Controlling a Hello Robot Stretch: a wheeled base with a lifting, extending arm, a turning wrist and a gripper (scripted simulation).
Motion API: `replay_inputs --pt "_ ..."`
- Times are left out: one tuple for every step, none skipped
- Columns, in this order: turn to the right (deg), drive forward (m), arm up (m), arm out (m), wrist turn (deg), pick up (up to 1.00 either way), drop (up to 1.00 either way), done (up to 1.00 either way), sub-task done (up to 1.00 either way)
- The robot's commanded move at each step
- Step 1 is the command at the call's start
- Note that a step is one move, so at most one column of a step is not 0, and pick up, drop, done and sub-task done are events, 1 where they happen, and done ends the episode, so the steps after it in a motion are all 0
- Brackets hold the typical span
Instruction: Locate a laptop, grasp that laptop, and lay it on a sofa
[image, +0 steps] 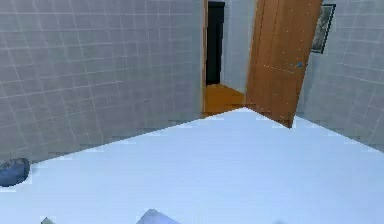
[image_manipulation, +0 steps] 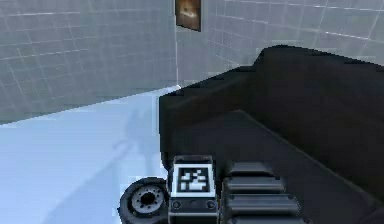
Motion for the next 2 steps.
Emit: replay_inputs --pt "-45.0 0.00 0.00 0.00 0.0 0.00 0.00 0.00 0.00" --pt "-18.0 0.00 0.00 0.00 0.0 0.00 0.00 0.00 0.00"
